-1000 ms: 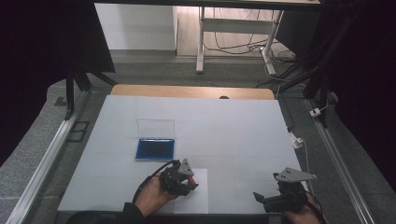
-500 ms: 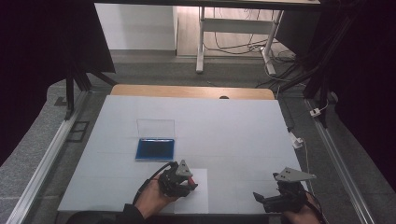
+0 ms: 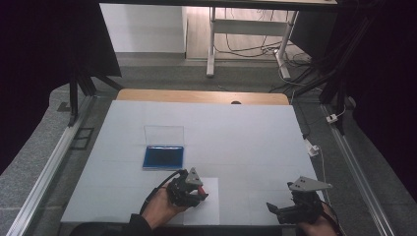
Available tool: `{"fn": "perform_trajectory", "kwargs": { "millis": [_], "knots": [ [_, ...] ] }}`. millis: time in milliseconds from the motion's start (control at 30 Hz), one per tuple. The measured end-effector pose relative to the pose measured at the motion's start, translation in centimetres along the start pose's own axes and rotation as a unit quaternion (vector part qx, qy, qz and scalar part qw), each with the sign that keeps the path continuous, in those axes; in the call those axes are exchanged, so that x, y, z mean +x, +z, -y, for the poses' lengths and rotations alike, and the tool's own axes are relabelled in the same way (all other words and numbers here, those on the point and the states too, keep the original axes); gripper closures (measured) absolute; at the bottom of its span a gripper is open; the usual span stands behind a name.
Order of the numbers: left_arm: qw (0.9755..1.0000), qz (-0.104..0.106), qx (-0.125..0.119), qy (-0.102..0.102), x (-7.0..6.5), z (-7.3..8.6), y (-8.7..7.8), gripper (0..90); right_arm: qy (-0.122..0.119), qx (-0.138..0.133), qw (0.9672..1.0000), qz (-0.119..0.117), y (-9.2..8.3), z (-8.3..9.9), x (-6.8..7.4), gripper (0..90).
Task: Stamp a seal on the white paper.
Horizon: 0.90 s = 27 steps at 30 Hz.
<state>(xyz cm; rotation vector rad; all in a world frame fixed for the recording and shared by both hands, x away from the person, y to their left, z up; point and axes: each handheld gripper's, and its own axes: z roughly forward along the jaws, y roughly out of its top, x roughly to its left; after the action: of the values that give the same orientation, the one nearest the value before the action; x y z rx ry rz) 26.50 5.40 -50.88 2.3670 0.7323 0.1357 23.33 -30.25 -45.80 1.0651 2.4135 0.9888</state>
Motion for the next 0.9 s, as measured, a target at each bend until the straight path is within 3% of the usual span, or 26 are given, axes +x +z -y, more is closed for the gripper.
{"fn": "perform_trajectory", "kwargs": {
  "millis": [67,200,433,667,900],
  "knots": [
    [1.0,0.0,0.003,0.001,0.0,-0.08,0.0,59.0,0.0,0.0,1.0,0.0,-0.02,0.0,-0.02,0.3],
    [0.9997,-0.019,0.008,0.015,-0.6,-0.2,0.04,59.0,0.0,0.0,1.0,0.0,-0.01,0.0,-0.03,0.3],
    [0.9992,-0.006,0.03,0.026,-0.16,-0.9,-0.05,58.7,0.0,0.0,1.0,0.0,0.02,-0.01,-0.02,0.3],
    [0.9993,0.003,0.029,0.023,0.13,-0.98,-0.1,58.5,0.0,0.001,1.0,0.001,0.04,-0.01,-0.01,0.3],
    [0.9991,0.011,0.024,0.032,0.19,-1.01,-0.28,58.3,-0.001,0.001,1.0,0.002,0.04,-0.03,0.02,0.3]
  ]
}}
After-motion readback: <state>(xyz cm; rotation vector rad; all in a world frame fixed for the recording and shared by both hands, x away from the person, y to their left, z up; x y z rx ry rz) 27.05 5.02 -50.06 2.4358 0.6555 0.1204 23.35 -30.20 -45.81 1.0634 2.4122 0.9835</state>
